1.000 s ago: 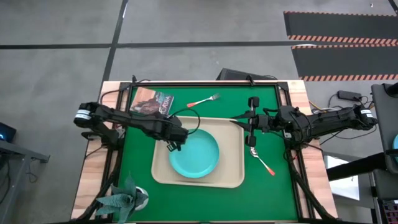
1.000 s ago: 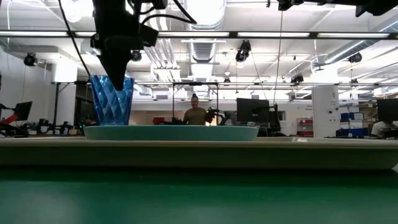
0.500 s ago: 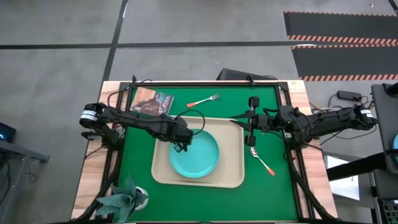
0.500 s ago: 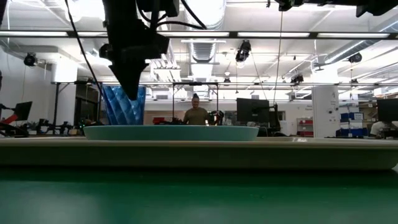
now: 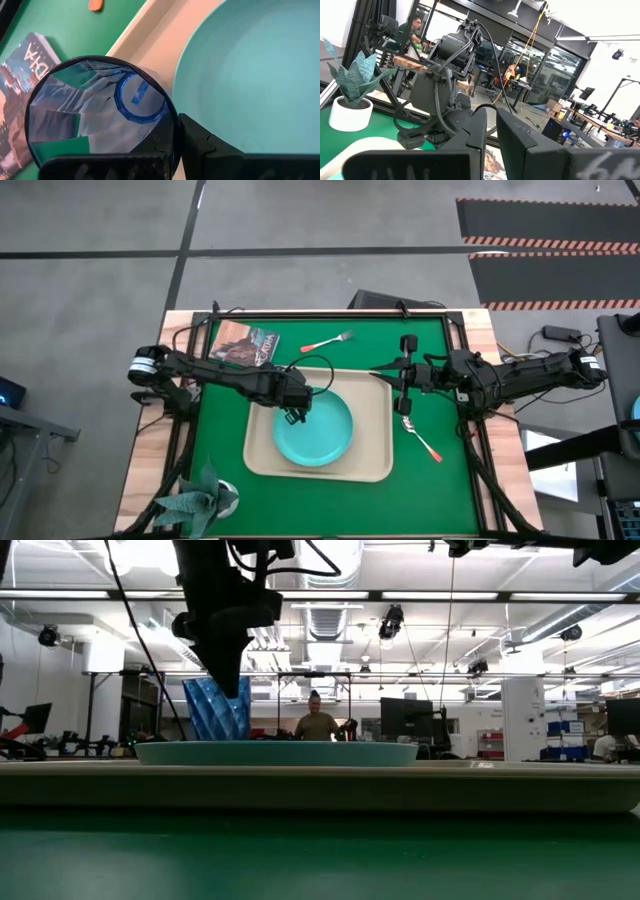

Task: Pick and place plate/cup/fork/spoon on tray
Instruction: Put the blue glass on the white tray to the top left of the blue plate

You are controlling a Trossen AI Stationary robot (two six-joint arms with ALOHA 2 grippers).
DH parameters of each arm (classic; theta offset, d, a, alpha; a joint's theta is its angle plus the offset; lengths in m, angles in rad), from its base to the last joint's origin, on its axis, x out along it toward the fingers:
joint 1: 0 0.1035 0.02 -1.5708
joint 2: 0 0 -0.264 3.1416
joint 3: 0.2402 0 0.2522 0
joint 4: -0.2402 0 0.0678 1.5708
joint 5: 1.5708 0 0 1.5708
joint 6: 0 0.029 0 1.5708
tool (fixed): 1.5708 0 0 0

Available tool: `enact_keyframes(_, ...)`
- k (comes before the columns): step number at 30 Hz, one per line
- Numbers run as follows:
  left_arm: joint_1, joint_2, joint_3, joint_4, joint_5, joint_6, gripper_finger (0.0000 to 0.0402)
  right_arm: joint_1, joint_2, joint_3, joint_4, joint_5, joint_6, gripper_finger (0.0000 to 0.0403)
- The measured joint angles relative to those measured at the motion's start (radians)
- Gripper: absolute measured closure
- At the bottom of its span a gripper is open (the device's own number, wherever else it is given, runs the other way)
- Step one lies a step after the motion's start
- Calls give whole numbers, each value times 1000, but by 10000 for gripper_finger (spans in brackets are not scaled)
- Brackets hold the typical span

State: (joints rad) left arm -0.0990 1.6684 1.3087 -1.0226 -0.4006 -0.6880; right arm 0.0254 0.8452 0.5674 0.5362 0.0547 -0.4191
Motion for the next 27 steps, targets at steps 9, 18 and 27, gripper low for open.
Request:
enact_keyframes(9,11,-24,-1,-88,22,174,402,0,0,0,-2,0,8,370)
enact_keyframes(18,58,-33,-1,-94,49,329,402,0,0,0,-8,0,19,369)
enact_keyframes(27,100,-33,-50,-39,99,336,402,0,0,0,-8,0,40,369)
